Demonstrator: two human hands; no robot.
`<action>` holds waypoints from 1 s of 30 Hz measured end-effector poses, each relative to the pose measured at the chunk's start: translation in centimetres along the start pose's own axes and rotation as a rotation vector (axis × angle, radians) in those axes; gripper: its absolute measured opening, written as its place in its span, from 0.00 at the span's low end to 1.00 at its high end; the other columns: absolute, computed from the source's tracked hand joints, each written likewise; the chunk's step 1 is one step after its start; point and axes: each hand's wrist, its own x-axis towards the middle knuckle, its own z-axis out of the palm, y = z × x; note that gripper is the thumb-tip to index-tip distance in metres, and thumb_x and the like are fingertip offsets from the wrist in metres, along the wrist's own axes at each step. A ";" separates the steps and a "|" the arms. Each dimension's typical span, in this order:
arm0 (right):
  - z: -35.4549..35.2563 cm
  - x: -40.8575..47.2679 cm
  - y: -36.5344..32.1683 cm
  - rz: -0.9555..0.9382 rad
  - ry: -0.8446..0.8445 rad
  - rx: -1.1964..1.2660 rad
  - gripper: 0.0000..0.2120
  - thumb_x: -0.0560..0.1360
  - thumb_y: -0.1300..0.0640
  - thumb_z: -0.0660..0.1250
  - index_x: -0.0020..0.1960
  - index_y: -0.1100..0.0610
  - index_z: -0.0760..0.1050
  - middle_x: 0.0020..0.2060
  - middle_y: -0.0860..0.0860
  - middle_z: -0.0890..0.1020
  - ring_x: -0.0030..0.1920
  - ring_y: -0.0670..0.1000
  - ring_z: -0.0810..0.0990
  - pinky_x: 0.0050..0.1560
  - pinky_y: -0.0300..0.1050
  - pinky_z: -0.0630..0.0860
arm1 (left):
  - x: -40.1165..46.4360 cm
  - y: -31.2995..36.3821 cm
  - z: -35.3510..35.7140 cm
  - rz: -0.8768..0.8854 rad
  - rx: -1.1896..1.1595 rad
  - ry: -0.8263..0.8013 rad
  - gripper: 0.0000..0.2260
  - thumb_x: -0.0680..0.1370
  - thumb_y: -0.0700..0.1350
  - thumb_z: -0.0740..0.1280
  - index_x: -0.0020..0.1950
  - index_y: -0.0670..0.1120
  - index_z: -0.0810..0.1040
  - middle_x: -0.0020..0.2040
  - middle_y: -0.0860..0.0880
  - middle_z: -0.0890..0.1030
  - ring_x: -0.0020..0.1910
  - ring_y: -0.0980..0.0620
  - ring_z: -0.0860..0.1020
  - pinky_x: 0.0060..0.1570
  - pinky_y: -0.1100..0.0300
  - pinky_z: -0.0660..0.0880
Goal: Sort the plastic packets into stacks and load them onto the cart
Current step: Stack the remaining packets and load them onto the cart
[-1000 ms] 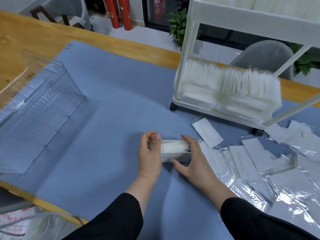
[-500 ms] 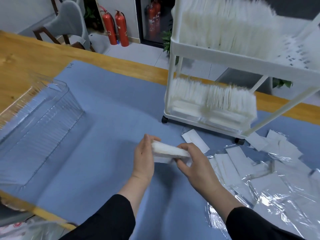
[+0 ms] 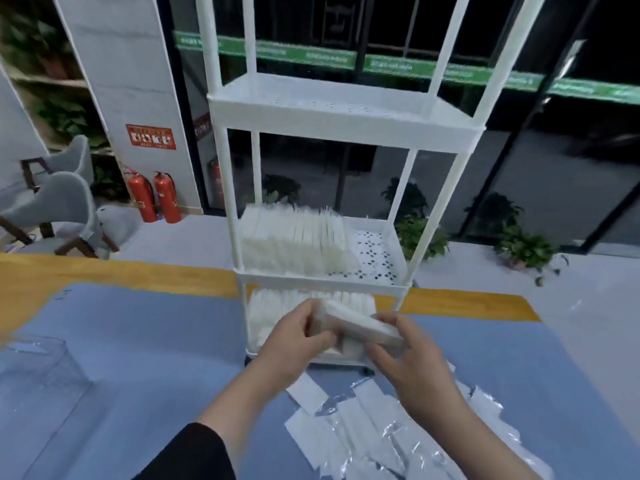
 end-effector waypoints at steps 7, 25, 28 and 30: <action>-5.9 2.4 -4.2 0.006 -0.100 -0.320 0.08 0.75 0.42 0.69 0.52 0.41 0.77 0.39 0.43 0.83 0.39 0.46 0.81 0.41 0.48 0.78 | 3.5 8.0 0.1 0.097 0.257 -0.173 0.10 0.75 0.35 0.71 0.48 0.48 0.75 0.36 0.58 0.73 0.34 0.61 0.70 0.36 0.68 0.67; -0.6 17.3 -6.2 0.046 0.294 -0.816 0.03 0.77 0.64 0.64 0.51 0.62 0.72 0.45 0.56 0.75 0.35 0.57 0.74 0.34 0.44 0.70 | 10.9 9.6 -4.9 0.195 0.877 0.006 0.20 0.83 0.43 0.57 0.75 0.51 0.73 0.75 0.51 0.72 0.73 0.46 0.69 0.72 0.52 0.66; 0.0 18.4 -5.0 0.033 0.342 -0.812 0.03 0.76 0.66 0.63 0.45 0.61 0.69 0.46 0.57 0.75 0.34 0.57 0.73 0.33 0.46 0.71 | 12.2 8.8 -4.7 0.225 0.990 -0.021 0.21 0.83 0.43 0.57 0.76 0.50 0.72 0.75 0.49 0.72 0.73 0.47 0.69 0.72 0.54 0.64; 0.5 19.4 -4.7 0.081 0.324 -0.761 0.04 0.77 0.64 0.62 0.45 0.59 0.67 0.48 0.56 0.73 0.38 0.58 0.73 0.37 0.49 0.74 | 13.1 8.1 -4.5 0.251 1.021 -0.027 0.22 0.82 0.42 0.57 0.76 0.50 0.72 0.74 0.49 0.73 0.73 0.48 0.69 0.72 0.55 0.64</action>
